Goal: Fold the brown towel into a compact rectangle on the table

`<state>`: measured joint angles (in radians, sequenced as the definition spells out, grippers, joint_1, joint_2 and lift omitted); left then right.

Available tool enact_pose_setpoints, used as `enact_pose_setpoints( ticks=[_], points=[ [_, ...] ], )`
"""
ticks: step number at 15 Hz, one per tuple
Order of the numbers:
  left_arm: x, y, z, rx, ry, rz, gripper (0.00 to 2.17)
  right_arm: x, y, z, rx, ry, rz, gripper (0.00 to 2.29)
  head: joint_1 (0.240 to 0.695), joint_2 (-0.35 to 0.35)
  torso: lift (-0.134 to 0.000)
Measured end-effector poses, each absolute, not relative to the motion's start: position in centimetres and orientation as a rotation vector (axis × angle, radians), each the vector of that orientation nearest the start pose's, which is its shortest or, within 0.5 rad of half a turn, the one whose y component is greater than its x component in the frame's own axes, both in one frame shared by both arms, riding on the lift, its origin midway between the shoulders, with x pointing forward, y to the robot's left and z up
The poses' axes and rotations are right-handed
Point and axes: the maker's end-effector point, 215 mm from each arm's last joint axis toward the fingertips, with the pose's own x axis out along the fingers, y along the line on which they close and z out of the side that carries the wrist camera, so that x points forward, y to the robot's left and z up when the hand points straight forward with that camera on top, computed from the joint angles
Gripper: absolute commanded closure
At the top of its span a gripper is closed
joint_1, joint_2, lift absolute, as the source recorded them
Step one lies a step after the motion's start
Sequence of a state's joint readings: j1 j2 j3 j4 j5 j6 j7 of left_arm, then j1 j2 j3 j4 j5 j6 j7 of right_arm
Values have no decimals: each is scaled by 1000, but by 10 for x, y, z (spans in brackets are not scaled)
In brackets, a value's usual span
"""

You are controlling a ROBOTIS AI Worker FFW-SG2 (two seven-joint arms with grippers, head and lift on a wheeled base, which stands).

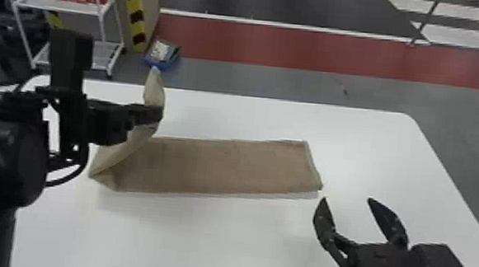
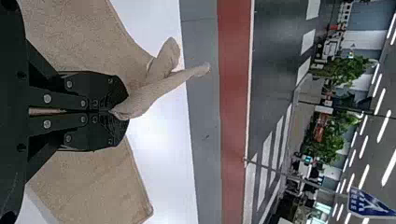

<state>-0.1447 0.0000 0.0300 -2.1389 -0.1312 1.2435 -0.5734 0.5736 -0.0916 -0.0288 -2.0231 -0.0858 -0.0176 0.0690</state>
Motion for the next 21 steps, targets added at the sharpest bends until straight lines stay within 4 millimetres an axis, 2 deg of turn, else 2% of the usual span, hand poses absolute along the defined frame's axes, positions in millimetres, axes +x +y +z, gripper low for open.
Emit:
enact_pose_setpoints(
  ticks=[3,4,5,6,9,15,18,21],
  points=[
    [535,138,-328,-40,570,-439,1686,420,-237,-375,-3,100,84,110,695,-106,-123],
    [531,130,-337,-26,585,-446,1109,420,-237,-375,-3,100,84,110,695,-122,-123],
    [530,123,-343,-9,593,-449,188,420,-236,-375,-3,99,84,110,695,-130,-123],
    [529,115,-348,12,594,-451,-2,420,-236,-375,-3,98,85,110,695,-138,-123],
    [525,98,-353,41,592,-468,49,420,-237,-374,-3,94,83,110,695,-162,-123],
    [520,94,-357,38,600,-478,70,421,-235,-373,-1,91,84,110,695,-167,-123],
    [520,107,-359,19,601,-459,70,421,-236,-373,-2,91,84,110,695,-156,-123],
    [523,133,-357,-14,548,-421,60,422,-235,-372,-2,88,85,110,695,-125,-123]
  ],
)
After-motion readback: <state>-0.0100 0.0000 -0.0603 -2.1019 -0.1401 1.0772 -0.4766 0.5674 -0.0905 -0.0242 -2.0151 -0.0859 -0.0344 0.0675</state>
